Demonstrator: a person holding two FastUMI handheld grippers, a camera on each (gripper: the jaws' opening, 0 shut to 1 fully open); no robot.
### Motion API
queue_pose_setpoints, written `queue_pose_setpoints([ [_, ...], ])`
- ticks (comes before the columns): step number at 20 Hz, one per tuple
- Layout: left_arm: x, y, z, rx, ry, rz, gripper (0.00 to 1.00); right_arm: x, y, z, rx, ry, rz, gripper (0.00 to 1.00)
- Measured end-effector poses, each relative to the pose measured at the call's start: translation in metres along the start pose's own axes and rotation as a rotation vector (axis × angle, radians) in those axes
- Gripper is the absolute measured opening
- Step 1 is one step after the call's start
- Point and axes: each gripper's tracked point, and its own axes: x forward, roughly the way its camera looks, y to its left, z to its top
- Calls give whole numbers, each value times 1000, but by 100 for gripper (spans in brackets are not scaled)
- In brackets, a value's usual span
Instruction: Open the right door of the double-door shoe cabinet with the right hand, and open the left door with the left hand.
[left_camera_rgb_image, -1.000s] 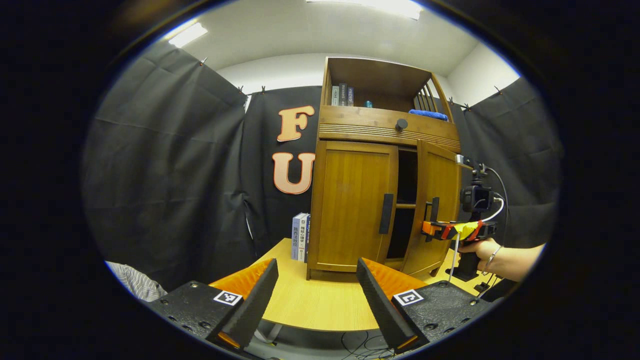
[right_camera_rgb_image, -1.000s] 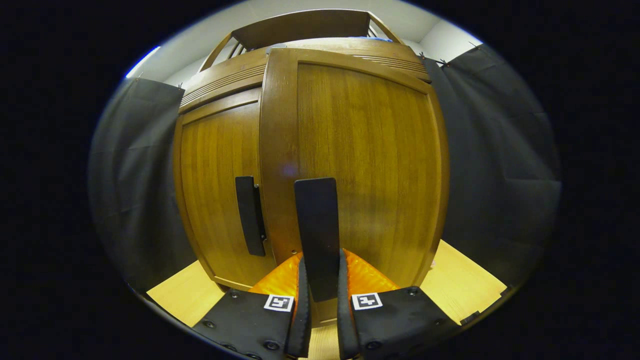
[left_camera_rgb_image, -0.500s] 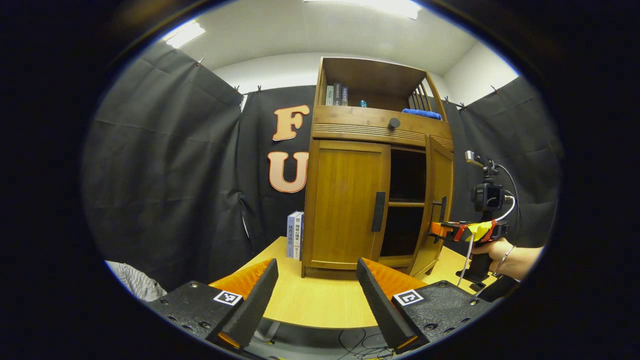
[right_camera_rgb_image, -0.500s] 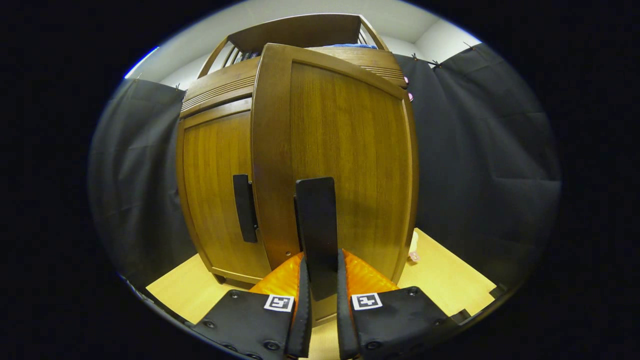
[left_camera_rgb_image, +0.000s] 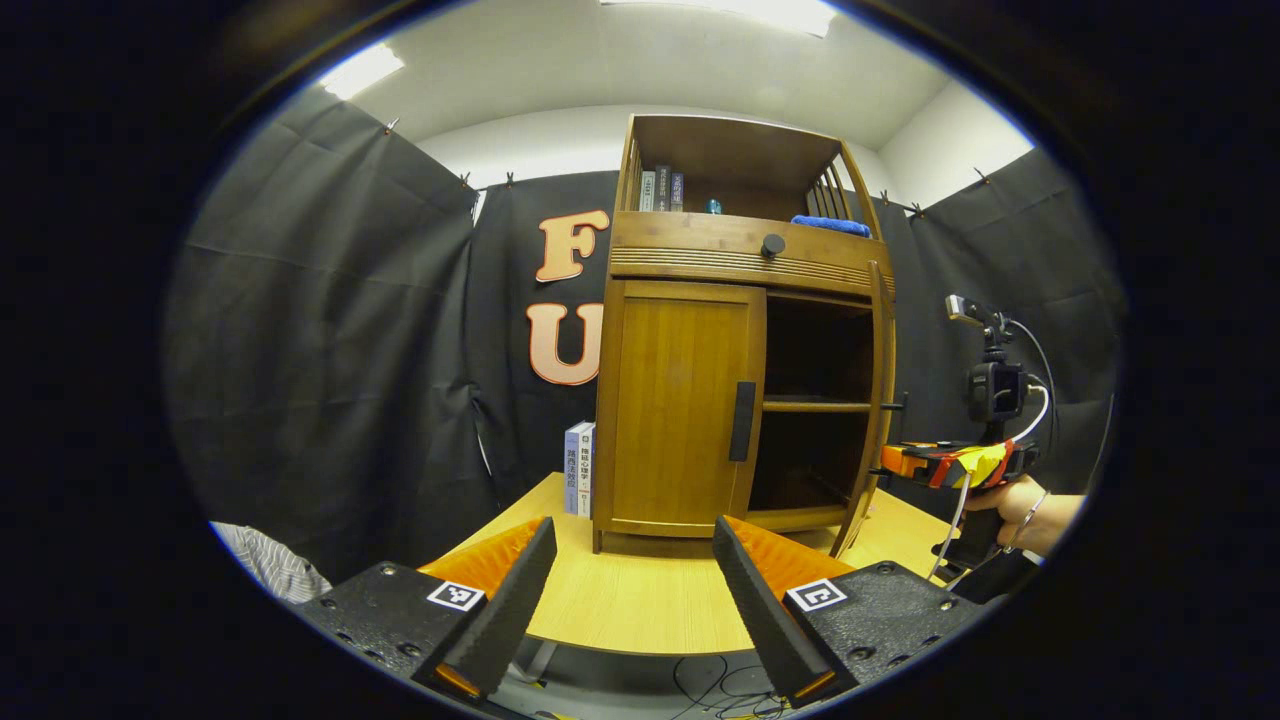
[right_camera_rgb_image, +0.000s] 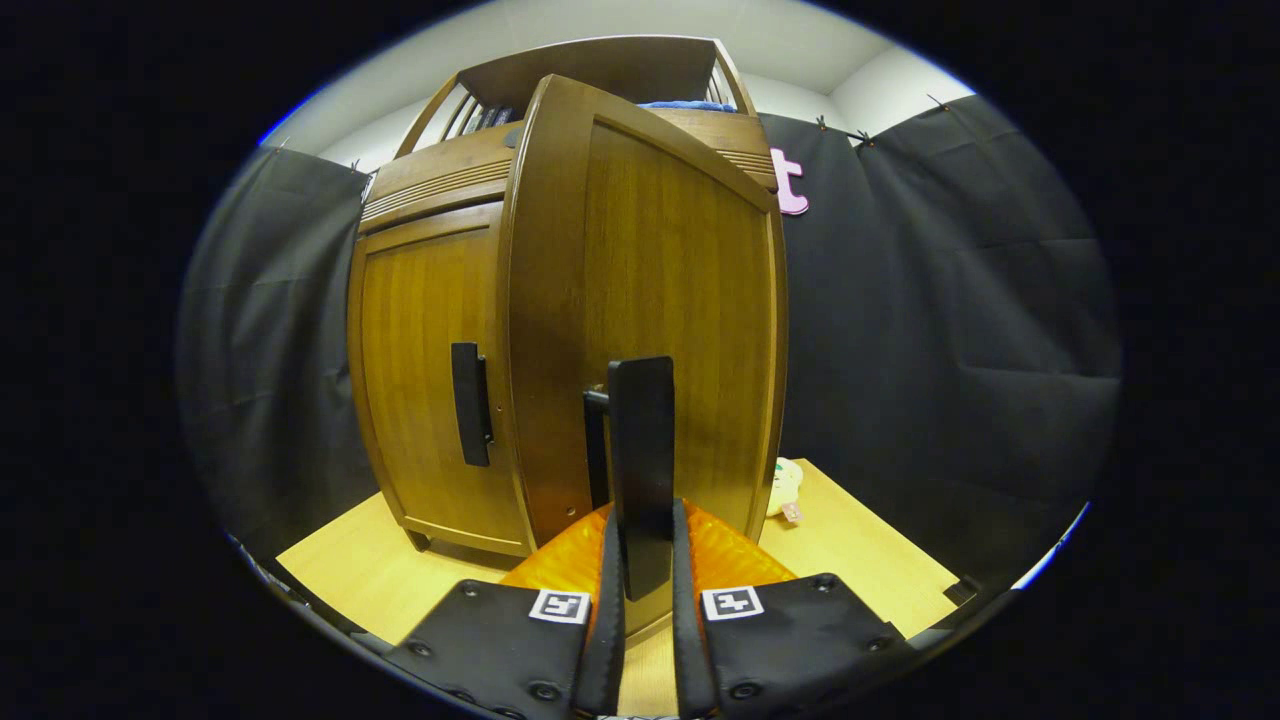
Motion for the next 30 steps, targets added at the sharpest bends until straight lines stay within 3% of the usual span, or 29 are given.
queue_pose_setpoints([
  [3,3,-7,3,5,-7,3,95,-9,-9,0,6,4,-2,16],
  [4,5,-10,5,6,-8,4,92,-11,-12,0,6,7,-3,22],
  [9,14,-29,8,21,-11,-3,92,-26,-38,-1,-3,14,-18,22],
  [10,16,-33,9,24,-11,-6,92,-28,-42,-1,-5,14,-20,22],
  [11,19,-38,8,24,-9,-10,92,-30,-48,0,-5,16,-22,15],
  [13,22,-49,9,20,-9,-22,92,-35,-54,1,0,20,-11,15],
  [14,24,-55,10,19,-10,-26,92,-37,-55,1,2,20,2,21],
  [15,24,-60,11,19,-12,-29,92,-40,-56,0,-1,22,13,21],
  [16,26,-65,11,21,-13,-32,95,-42,-59,0,-10,18,18,15],
  [18,31,-74,12,21,-14,-34,92,-46,-64,-2,-28,15,17,15],
  [19,32,-79,13,19,-14,-34,92,-44,-68,-2,-25,15,11,21],
  [21,34,-86,16,19,-21,-34,92,-45,-79,-2,2,18,2,18],
  [25,39,-99,19,28,-31,-30,92,-48,-106,-3,31,22,-24,22],
  [28,48,-109,20,34,-35,-31,92,-51,-132,-4,39,17,-46,8],
  [30,52,-116,21,33,-38,-33,92,-49,-146,-1,58,18,-57,12],
])
